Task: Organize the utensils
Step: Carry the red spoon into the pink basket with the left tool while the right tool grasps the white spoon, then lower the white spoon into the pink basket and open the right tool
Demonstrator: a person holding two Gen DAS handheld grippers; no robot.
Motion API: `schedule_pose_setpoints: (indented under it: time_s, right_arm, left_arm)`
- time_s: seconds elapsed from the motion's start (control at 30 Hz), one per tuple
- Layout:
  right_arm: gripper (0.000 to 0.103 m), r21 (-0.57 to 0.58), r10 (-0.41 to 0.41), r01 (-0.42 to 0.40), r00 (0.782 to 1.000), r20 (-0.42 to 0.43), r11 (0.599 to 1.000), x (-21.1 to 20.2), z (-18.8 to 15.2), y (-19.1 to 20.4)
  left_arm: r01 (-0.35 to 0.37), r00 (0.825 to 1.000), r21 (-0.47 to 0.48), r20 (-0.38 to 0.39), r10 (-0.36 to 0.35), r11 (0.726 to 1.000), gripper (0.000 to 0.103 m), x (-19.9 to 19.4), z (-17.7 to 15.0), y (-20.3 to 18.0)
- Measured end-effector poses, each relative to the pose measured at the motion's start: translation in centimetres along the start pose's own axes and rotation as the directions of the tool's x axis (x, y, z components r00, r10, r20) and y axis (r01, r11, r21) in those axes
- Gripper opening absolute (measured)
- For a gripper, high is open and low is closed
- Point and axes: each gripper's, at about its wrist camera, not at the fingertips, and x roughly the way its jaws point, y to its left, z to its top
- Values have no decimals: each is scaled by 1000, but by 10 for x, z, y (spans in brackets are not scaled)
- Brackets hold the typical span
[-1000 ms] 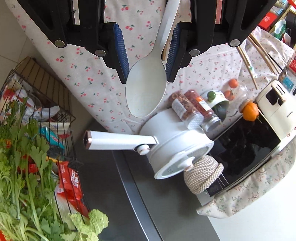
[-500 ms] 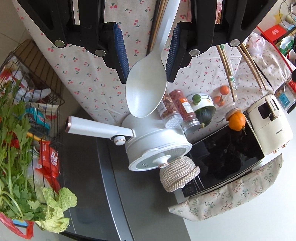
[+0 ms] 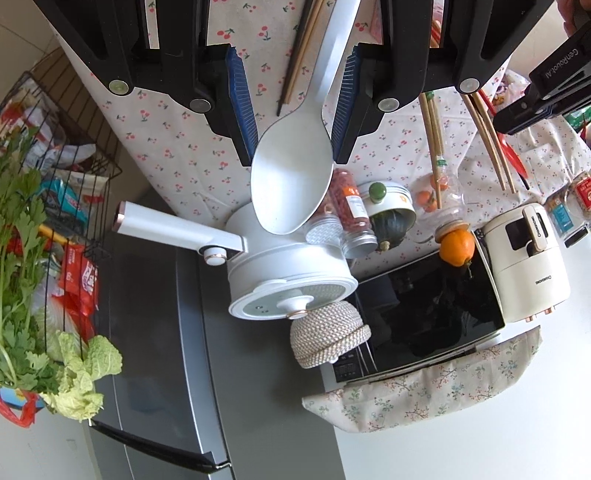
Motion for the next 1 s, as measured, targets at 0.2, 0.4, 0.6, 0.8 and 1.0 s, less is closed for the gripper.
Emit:
schedule_pose_setpoints:
  time_s: [0.2,0.4,0.6,0.8,1.0]
  right_arm:
    - [37,-23,19,-19,1000,16,1000,4,0,17]
    - [37,-24,38,-36,998,54,999,10,-2,41]
    - [37,-95,41,-30,992,120,995,21,-11,84]
    - [37,-188,-11,51,978,210,981,34,-23,122]
    - [38,-216,-67,115,974,218,970,53,-33,138]
  left_arm:
    - [-28,996,-34,-88,25,999,63,-21,1,8]
    - [-87,982,-4,-168,85,996,85,-37,-5,25]
    - [-198,958,-69,-224,178,978,89,-32,-26,58]
    - [-199,948,-113,-272,162,973,89,-26,-31,76]
    - [-194,942,-111,-297,154,975,91,-24,-33,80]
